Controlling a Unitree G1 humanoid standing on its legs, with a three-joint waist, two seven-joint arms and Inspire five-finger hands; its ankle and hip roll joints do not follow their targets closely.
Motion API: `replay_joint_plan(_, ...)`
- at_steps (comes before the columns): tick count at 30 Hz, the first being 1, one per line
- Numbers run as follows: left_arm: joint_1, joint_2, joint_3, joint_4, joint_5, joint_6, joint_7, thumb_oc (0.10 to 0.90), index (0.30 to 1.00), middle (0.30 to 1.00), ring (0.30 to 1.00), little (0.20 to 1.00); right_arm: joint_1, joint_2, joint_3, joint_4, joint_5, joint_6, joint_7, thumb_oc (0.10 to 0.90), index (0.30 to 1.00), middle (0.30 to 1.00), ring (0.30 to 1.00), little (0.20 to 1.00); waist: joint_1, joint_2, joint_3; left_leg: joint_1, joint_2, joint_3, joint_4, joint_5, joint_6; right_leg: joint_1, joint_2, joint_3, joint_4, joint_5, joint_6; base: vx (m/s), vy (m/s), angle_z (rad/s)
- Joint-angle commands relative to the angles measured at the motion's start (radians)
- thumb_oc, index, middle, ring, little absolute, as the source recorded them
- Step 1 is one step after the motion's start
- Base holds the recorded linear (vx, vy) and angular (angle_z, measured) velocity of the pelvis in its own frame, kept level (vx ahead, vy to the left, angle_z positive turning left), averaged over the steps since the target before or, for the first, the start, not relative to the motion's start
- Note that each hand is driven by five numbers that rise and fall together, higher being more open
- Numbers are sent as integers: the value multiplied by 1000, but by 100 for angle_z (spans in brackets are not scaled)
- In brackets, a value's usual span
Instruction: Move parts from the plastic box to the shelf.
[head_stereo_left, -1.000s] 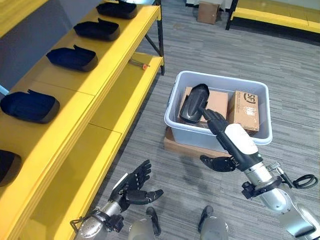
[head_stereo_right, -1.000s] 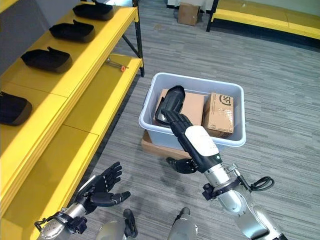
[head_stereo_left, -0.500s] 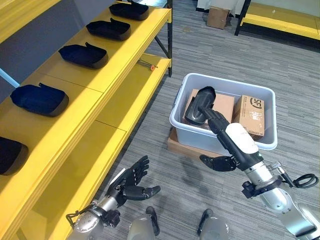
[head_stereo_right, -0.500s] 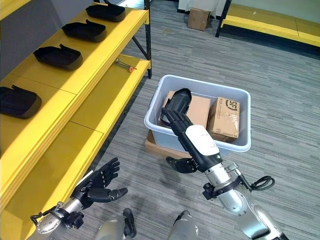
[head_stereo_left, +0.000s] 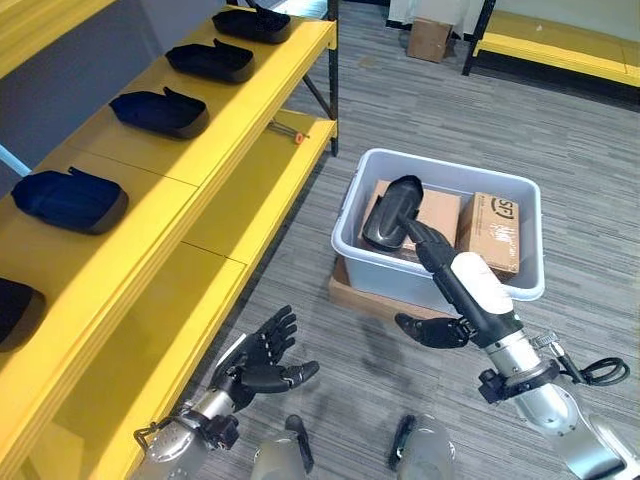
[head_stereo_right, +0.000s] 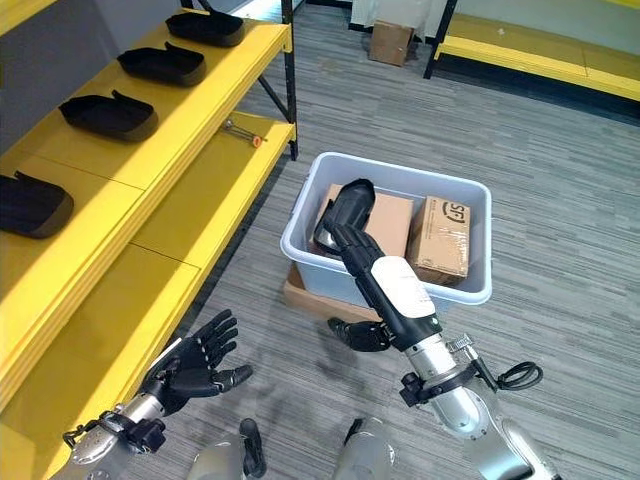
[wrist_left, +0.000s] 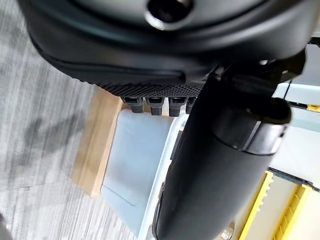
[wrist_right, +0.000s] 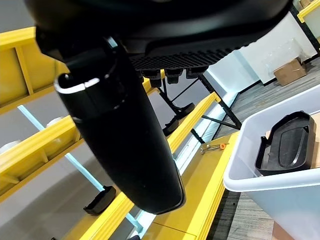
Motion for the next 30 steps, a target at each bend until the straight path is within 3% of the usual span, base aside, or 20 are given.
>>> replay_joint_plan(1,-33,33,87,-172,6,-120,0,900,1000,1000,1000,1000,-73,-4,-24,-51,140,-135,0,900,1000,1000,1000,1000,24,40,-39,174,6,124,36,-228,71,-64,-2,-3,89,-12,88,74,-127,-6)
replay_joint_plan(5,-88,30,101,-189,8,-80,22,900,1000,1000,1000,1000,-86,-2,-10,-75,57,-92,-1,900,1000,1000,1000,1000,13,44,-56,183,5,196,157,-278,68,-24,6,-72,82,-77,39,98,-188,7)
replay_joint_plan(7,-140,20,74,-164,16,-59,49,900,1000,1000,1000,1000,-109,-12,0,-57,115,-65,-16,900,1000,1000,1000,1000,0,55,-48,82,99,216,333,-132,-12,20,78,-85,45,-110,-17,157,-200,71)
replay_joint_plan(8,-148,12,66,-144,19,-64,57,900,1000,1000,1000,1000,-122,-11,9,-42,112,-73,-21,900,1000,1000,1000,1000,-2,61,-42,55,129,224,317,-82,-28,29,100,-80,47,-128,-29,150,-46,89)
replay_joint_plan(11,-139,0,54,-130,22,-86,98,900,1000,1000,1000,1000,-143,-21,21,-43,111,-75,-10,900,1000,1000,1000,1000,-9,84,-28,38,172,247,138,45,-58,83,155,-66,25,-169,-39,158,177,60)
replay_joint_plan(13,-96,3,54,-144,31,-119,123,900,1000,1000,1000,1000,-110,-44,13,-69,99,-97,-10,900,1000,1000,1000,1000,-1,95,-20,18,200,200,-25,170,-100,113,181,-36,-1,-177,-40,263,318,-12)
replay_joint_plan(14,-72,5,59,-150,32,-137,129,900,1000,1000,1000,1000,-94,-55,8,-81,99,-109,-15,900,1000,1000,1000,1000,4,93,-14,-1,233,166,-65,230,-119,113,182,-20,4,-183,-39,224,251,-19)
replay_joint_plan(17,-26,0,74,-145,11,-170,119,900,1000,1000,1000,1000,-54,-73,-8,-101,94,-127,-24,900,1000,1000,1000,1000,2,82,-13,-19,301,120,-114,316,-150,93,162,7,53,-204,-36,273,326,-38)
replay_joint_plan(18,-19,-6,83,-123,18,-182,100,900,1000,1000,1000,1000,-57,-77,-7,-95,118,-125,-30,900,1000,1000,1000,1000,0,81,-14,-8,320,120,-129,292,-147,71,133,17,146,-239,-32,378,433,-37)
replay_joint_plan(20,-14,-13,88,-114,21,-178,89,900,1000,1000,1000,1000,-55,-64,-7,-84,133,-126,-44,900,1000,1000,1000,1000,5,80,-21,7,308,127,-132,252,-137,62,115,16,205,-274,-27,335,269,-41)
replay_joint_plan(21,-11,-19,97,-106,25,-158,77,900,1000,1000,1000,1000,-40,-37,-14,-63,153,-123,-53,900,1000,1000,1000,1000,8,74,-30,15,287,134,-110,195,-118,66,102,12,244,-297,-27,297,156,-18)
replay_joint_plan(22,-11,-20,98,-105,26,-156,76,900,1000,1000,1000,1000,-36,-33,-16,-62,160,-123,-54,900,1000,1000,1000,1000,8,73,-31,17,283,135,-107,186,-115,68,100,11,246,-299,-26,496,224,-11)
replay_joint_plan(23,-8,-19,104,-103,40,-139,64,900,1000,1000,1000,1000,-14,-3,-26,-59,187,-119,-44,900,1000,1000,1000,1000,12,71,-39,22,246,129,-86,141,-97,84,101,7,253,-311,-23,302,124,-9)
replay_joint_plan(28,4,-18,104,-96,62,-142,61,900,1000,1000,1000,1000,20,24,-25,-68,137,-140,-13,900,1000,1000,1000,1000,14,78,-41,30,176,130,-88,108,-77,102,114,6,223,-302,-12,276,157,17)
replay_joint_plan(30,9,-14,96,-77,49,-173,52,900,1000,1000,1000,1000,7,9,-10,-64,140,-139,-20,900,1000,1000,1000,1000,17,86,-28,24,147,122,-95,104,-72,96,113,20,213,-295,-2,187,179,13)
